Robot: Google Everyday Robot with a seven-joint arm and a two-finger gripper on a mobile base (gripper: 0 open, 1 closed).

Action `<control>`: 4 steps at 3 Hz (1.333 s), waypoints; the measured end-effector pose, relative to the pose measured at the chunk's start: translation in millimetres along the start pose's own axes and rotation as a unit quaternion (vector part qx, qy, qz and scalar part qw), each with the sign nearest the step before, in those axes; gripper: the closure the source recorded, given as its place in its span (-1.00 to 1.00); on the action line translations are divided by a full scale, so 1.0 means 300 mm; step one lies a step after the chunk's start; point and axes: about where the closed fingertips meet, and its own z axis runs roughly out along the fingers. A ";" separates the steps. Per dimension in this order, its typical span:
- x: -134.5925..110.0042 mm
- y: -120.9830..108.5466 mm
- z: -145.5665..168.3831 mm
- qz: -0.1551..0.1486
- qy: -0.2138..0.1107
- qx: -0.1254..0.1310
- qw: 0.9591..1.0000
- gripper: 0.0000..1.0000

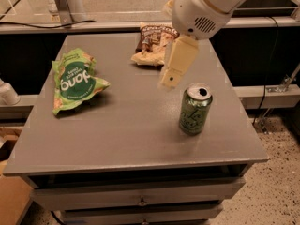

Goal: Move green rice chip bag near green can

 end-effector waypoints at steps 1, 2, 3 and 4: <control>-0.106 -0.007 0.067 -0.011 -0.023 0.000 1.000 -1.00; -0.222 -0.015 0.167 -0.024 -0.033 -0.006 0.999 -1.00; -0.319 -0.033 0.297 -0.035 -0.027 -0.019 0.999 -1.00; -0.379 -0.038 0.439 -0.032 -0.021 -0.039 0.998 -1.00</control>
Offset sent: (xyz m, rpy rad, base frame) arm 0.0337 0.1457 -0.0262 0.0443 -0.0119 0.1145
